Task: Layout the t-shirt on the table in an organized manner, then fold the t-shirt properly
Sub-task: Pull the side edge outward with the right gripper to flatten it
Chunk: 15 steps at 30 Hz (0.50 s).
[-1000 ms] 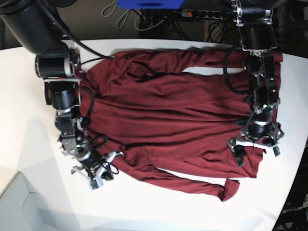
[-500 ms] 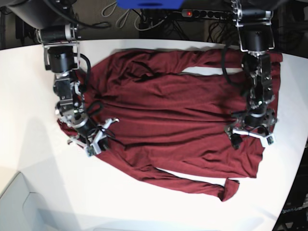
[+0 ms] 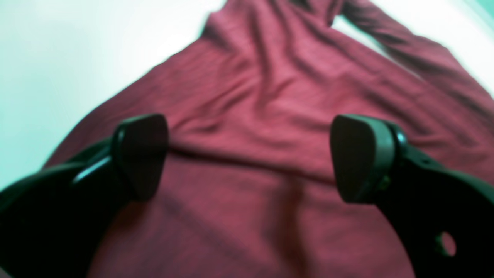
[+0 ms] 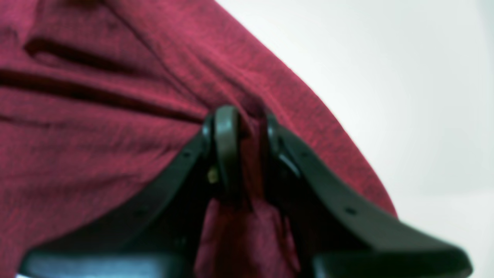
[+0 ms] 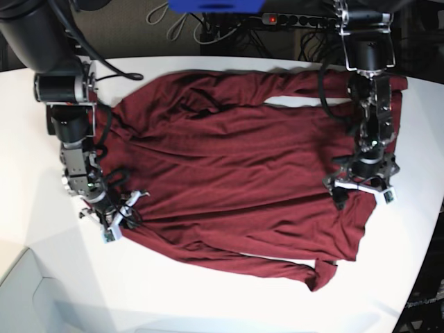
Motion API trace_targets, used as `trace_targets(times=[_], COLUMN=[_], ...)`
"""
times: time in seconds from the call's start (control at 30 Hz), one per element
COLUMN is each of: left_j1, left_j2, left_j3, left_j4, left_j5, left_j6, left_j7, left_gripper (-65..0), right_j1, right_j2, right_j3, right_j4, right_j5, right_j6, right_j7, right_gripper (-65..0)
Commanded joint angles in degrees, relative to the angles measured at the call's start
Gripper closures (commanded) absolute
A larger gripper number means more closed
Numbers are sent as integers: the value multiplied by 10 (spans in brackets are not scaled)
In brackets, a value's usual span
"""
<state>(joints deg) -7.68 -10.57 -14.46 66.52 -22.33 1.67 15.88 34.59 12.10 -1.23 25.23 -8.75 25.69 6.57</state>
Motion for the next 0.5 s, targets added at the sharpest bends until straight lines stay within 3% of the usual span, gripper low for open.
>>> trace_targets(times=[0.0,0.17,0.27,0.47], left_j1=[-11,-11,-9,7], left_j2=[-6,-6,-5,-6], left_j3=[-1,1,3,3], left_j4=[10,10,22,46], left_j5=[-1,-1,-1,-1], left_j6=[-3,-3,-3,-4], left_j7=[-14,-14,-14,-12], left_gripper=[-650,-650,-650,-650], right_j1=[17,23,23,22], right_j2=[9,12,12,12], right_j3=[0,0,0,3], right_j4=[6,7,7,30], right_j5=[-1,-1,-1,1], right_j6=[-7,-112,-129,-130], right_j7=[14,46,79,135], right_gripper=[-114,-114,-114,-118])
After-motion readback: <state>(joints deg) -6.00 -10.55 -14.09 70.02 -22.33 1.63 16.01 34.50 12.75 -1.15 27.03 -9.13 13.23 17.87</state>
